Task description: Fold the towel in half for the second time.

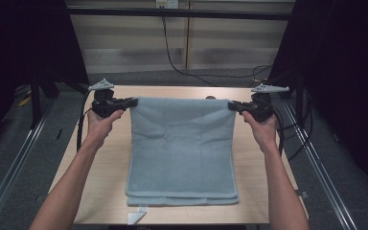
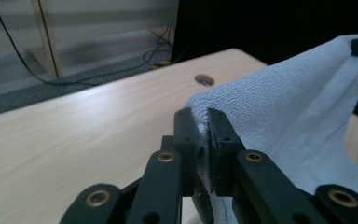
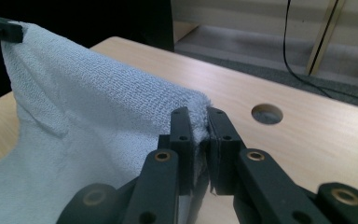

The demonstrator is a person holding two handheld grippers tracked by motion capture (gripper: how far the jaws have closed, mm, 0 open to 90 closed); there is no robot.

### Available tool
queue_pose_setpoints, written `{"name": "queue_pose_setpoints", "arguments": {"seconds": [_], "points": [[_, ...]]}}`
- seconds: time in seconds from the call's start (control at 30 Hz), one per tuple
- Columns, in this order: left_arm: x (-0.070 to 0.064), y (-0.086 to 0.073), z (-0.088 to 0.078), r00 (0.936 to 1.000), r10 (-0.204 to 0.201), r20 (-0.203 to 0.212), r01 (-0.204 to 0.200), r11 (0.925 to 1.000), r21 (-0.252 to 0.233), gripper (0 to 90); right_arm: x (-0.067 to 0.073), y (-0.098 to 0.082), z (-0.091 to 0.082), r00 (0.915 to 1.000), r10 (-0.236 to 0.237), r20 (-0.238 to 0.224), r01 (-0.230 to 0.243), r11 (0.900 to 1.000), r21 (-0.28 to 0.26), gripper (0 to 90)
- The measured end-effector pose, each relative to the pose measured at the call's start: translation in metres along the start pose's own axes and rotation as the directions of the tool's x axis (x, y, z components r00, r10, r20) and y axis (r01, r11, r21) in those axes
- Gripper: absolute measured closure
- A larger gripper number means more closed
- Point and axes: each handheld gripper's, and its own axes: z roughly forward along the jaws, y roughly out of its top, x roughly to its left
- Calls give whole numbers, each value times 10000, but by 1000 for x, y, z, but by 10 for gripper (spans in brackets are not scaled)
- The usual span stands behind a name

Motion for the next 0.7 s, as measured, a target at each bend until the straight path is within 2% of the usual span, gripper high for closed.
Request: {"name": "queue_pose_setpoints", "arguments": {"seconds": [0.13,0.2,0.27,0.37,0.5,0.57,0.6,0.67,0.7], "points": [[-5,-1,-8,9997,234,91,-232,9996,-147,840,3,8,-4,10000,-22,-63,20,9994,-351,825],[-10,-7,-15,9995,311,94,-309,9992,-255,840,6,5,-8,9998,-76,-193,68,9991,-409,825],[-16,-16,-23,9981,583,198,-578,9981,-228,840,10,-1,-13,9991,-98,-417,81,9991,-406,824],[-24,-27,-33,9974,432,573,-407,9982,-448,840,15,-12,-23,9975,-135,-693,100,9987,-507,824],[-35,-39,-42,9957,714,598,-689,9967,-421,840,24,-27,-35,9960,-212,-873,167,9985,-520,824],[-40,-46,-48,9947,645,801,-606,9969,-496,840,29,-34,-40,9945,-291,-1009,241,9984,-503,824],[-42,-48,-51,9957,578,722,-543,9973,-501,839,32,-38,-44,9939,-371,-1042,317,9981,-522,824],[-46,-51,-56,9957,328,872,-278,9979,-581,840,36,-42,-50,9919,-374,-1211,308,9979,-565,824],[-49,-54,-59,9954,427,853,-379,9976,-575,841,40,-45,-53,9914,-379,-1251,301,9975,-641,824]]}}
